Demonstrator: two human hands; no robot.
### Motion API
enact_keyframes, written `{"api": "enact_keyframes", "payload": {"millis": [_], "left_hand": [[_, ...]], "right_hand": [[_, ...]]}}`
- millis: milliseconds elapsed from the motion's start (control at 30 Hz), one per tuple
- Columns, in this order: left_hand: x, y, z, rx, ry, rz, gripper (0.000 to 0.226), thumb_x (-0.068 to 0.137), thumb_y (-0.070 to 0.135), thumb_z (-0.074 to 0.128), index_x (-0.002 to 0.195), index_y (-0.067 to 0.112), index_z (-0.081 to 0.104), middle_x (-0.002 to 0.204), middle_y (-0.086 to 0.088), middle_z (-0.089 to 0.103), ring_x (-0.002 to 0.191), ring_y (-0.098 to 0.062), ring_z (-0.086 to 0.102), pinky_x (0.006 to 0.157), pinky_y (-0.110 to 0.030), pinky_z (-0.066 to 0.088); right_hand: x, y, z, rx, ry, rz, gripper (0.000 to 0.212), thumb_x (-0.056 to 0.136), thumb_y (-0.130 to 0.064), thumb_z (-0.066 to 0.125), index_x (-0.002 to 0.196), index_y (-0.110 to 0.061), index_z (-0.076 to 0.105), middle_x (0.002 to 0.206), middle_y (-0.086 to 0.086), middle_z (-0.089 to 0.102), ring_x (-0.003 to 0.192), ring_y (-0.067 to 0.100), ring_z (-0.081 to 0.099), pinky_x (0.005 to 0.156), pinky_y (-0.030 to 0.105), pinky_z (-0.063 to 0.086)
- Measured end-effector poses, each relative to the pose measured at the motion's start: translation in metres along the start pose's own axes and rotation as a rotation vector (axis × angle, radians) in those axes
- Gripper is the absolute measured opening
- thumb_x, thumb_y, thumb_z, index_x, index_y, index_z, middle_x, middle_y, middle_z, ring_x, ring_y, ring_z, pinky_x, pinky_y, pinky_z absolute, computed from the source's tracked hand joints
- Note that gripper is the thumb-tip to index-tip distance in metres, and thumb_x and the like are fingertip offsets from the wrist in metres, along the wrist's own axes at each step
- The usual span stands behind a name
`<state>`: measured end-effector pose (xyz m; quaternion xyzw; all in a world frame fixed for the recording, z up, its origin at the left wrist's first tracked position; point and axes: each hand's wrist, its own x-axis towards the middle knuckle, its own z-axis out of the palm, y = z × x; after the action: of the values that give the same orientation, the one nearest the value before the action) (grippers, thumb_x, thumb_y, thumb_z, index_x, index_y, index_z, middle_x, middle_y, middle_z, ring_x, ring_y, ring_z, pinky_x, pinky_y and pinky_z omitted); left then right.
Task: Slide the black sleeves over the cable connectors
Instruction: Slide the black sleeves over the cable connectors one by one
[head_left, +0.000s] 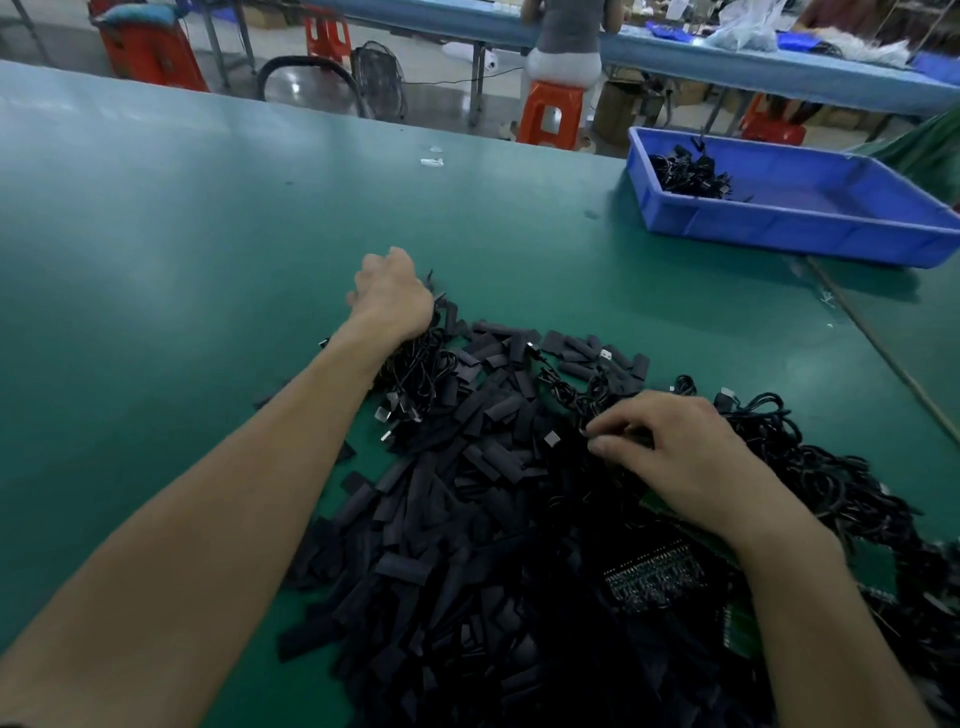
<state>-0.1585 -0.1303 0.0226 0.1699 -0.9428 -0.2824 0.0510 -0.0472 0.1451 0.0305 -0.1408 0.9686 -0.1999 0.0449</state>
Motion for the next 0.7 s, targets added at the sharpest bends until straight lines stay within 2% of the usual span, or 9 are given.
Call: {"api": "enact_keyframes", "payload": {"millis": [67, 133, 167, 233, 300, 367, 500, 600, 700], "left_hand": [[-0.011, 0.006, 0.004, 0.040, 0.084, 0.111, 0.037, 0.102, 0.008, 0.045, 0.139, 0.002, 0.047, 0.143, -0.019, 0.041, 0.131, -0.035, 0.040, 0.107, -0.043, 0.029], [-0.028, 0.013, 0.007, -0.015, 0.193, 0.343, 0.034, 0.099, 0.005, 0.049, 0.132, 0.008, 0.060, 0.136, -0.011, 0.053, 0.125, -0.024, 0.047, 0.103, -0.031, 0.030], [-0.038, 0.018, 0.009, -0.065, 0.174, 0.473, 0.032, 0.097, 0.004, 0.052, 0.126, 0.010, 0.066, 0.130, -0.008, 0.060, 0.119, -0.019, 0.053, 0.102, -0.026, 0.035], [-0.063, 0.027, 0.017, -0.242, -0.032, 0.662, 0.032, 0.090, -0.002, 0.057, 0.116, 0.010, 0.072, 0.116, -0.005, 0.070, 0.103, -0.008, 0.061, 0.098, -0.019, 0.046], [-0.084, 0.031, 0.033, -0.395, -0.298, 0.741, 0.036, 0.082, -0.005, 0.062, 0.113, 0.009, 0.072, 0.107, -0.003, 0.073, 0.095, -0.004, 0.065, 0.091, -0.013, 0.049], [-0.098, 0.031, 0.052, -0.451, -0.440, 0.754, 0.033, 0.080, -0.002, 0.070, 0.111, 0.011, 0.069, 0.100, 0.001, 0.072, 0.089, -0.004, 0.066, 0.083, -0.015, 0.050], [-0.108, 0.023, 0.078, -0.644, -0.489, 0.621, 0.029, 0.079, 0.018, 0.086, 0.097, 0.024, 0.065, 0.088, 0.006, 0.070, 0.078, -0.008, 0.065, 0.075, -0.033, 0.057], [-0.109, 0.020, 0.081, -0.753, -0.467, 0.545, 0.026, 0.079, 0.019, 0.086, 0.085, 0.032, 0.064, 0.077, 0.014, 0.067, 0.069, -0.006, 0.060, 0.069, -0.027, 0.053], [-0.107, 0.023, 0.080, -0.794, -0.472, 0.519, 0.022, 0.079, 0.014, 0.086, 0.081, 0.026, 0.067, 0.074, 0.010, 0.065, 0.061, -0.006, 0.054, 0.060, -0.021, 0.047]], "right_hand": [[0.003, 0.002, 0.001, 0.023, 0.108, -0.027, 0.014, 0.094, -0.041, 0.064, 0.104, -0.037, 0.073, 0.099, -0.020, 0.068, 0.095, 0.009, 0.063, 0.087, 0.039, 0.053], [0.007, 0.004, 0.003, 0.078, 0.190, -0.054, 0.012, 0.094, -0.037, 0.066, 0.103, -0.034, 0.073, 0.095, -0.017, 0.071, 0.090, 0.009, 0.066, 0.084, 0.036, 0.054], [0.009, 0.005, 0.003, 0.125, 0.212, -0.060, 0.007, 0.093, -0.034, 0.068, 0.099, -0.032, 0.071, 0.091, -0.015, 0.072, 0.087, 0.007, 0.067, 0.083, 0.034, 0.054], [0.011, 0.008, 0.003, 0.203, 0.205, -0.061, 0.009, 0.091, -0.028, 0.072, 0.091, -0.032, 0.063, 0.085, -0.014, 0.070, 0.082, 0.003, 0.065, 0.079, 0.030, 0.053], [0.013, 0.012, 0.001, 0.220, 0.178, -0.063, 0.016, 0.090, -0.023, 0.073, 0.086, -0.031, 0.060, 0.083, -0.012, 0.068, 0.081, 0.004, 0.064, 0.077, 0.031, 0.052], [0.014, 0.013, 0.001, 0.216, 0.160, -0.074, 0.017, 0.090, -0.020, 0.074, 0.083, -0.031, 0.062, 0.081, -0.011, 0.069, 0.080, 0.009, 0.066, 0.078, 0.033, 0.052], [0.014, 0.016, 0.003, 0.219, 0.132, -0.105, 0.013, 0.089, -0.021, 0.074, 0.082, -0.030, 0.067, 0.077, -0.012, 0.069, 0.076, 0.003, 0.063, 0.072, 0.028, 0.048], [0.014, 0.018, 0.003, 0.244, 0.134, -0.126, 0.016, 0.087, -0.020, 0.076, 0.080, -0.031, 0.068, 0.078, -0.013, 0.068, 0.078, 0.001, 0.062, 0.070, 0.020, 0.045], [0.015, 0.019, 0.001, 0.279, 0.123, -0.139, 0.019, 0.086, -0.019, 0.077, 0.078, -0.032, 0.066, 0.075, -0.015, 0.067, 0.074, 0.000, 0.060, 0.066, 0.011, 0.041]]}}
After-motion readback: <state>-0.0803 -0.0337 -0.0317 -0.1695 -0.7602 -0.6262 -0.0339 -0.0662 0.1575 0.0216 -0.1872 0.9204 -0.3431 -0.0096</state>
